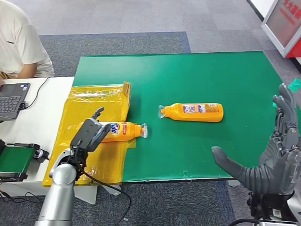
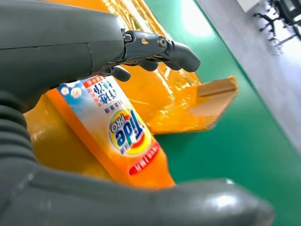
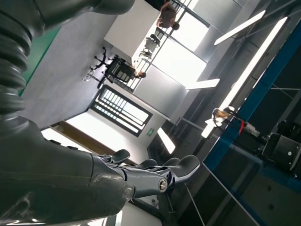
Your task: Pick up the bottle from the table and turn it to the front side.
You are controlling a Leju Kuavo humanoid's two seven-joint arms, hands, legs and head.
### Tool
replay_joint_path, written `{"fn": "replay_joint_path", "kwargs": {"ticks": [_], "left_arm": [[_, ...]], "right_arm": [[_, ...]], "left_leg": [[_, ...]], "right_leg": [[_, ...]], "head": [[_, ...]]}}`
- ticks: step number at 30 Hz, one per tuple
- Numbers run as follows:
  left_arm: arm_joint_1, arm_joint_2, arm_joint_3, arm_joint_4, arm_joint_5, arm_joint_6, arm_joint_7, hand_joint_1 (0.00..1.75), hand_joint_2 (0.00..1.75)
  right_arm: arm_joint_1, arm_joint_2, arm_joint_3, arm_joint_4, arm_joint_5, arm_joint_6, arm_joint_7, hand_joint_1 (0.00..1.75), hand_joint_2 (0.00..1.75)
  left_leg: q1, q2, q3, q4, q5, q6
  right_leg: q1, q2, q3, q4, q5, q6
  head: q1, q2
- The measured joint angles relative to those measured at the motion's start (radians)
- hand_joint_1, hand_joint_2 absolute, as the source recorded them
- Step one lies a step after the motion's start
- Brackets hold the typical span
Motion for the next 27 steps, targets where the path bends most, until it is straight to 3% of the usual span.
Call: {"fn": "replay_joint_path", "kwargs": {"ticks": [7, 10, 14, 18, 22, 27], "left_arm": [[0.151, 0.018, -0.018, -0.213, 0.45, -0.027, 0.022, 0.0, 1.75], [0.211, 0.021, -0.044, -0.308, 0.485, -0.007, 0.013, 0.0, 1.75], [0.23, 0.021, -0.055, -0.346, 0.491, -0.004, 0.009, 0.0, 1.75], [0.333, 0.021, -0.074, -0.532, 0.525, 0.009, -0.047, 0.0, 1.75], [0.419, 0.021, -0.071, -0.588, 0.54, 0.032, -0.055, 0.0, 1.75], [0.48, 0.021, -0.064, -0.613, 0.54, 0.029, -0.068, 0.0, 1.75]], "right_arm": [[0.017, 0.0, -0.046, 0.019, -0.027, 0.054, 0.004, 0.0, 1.75], [0.037, 0.0, -0.075, 0.023, -0.042, 0.07, 0.0, 0.0, 1.75], [0.045, 0.0, -0.085, 0.025, -0.045, 0.074, -0.001, 0.0, 1.75], [0.093, 0.0, -0.124, 0.026, -0.061, 0.088, 0.037, 0.0, 1.75], [0.13, 0.0, -0.146, 0.039, -0.129, 0.162, 0.124, 0.0, 1.75], [0.153, 0.005, -0.173, 0.064, -0.166, 0.2, 0.149, 0.0, 1.75]], "left_leg": [[0.0, 0.0, 0.0, 0.0, -0.001, 0.0], [0.0, 0.0, 0.0, 0.0, -0.002, 0.001], [0.0, 0.0, 0.0, 0.0, -0.003, 0.001], [0.0, 0.0, 0.0, 0.0, -0.003, 0.001], [0.0, 0.0, 0.001, 0.0, -0.005, 0.0], [0.0, 0.0, 0.001, 0.0, -0.005, 0.0]], "right_leg": [[0.0, 0.0, -0.001, 0.0, -0.002, 0.0], [0.0, 0.0, 0.0, 0.0, -0.002, 0.0], [0.0, 0.0, 0.0, 0.0, -0.002, 0.0], [0.0, 0.0, 0.0, 0.0, -0.003, -0.001], [0.0, 0.0, 0.001, 0.0, -0.004, 0.0], [0.0, 0.0, 0.001, 0.0, -0.005, 0.0]], "head": [[0.0, 0.0], [0.0, 0.0], [0.0, 0.0], [0.0, 0.0], [0.0, 0.0], [0.0, 0.0]]}}
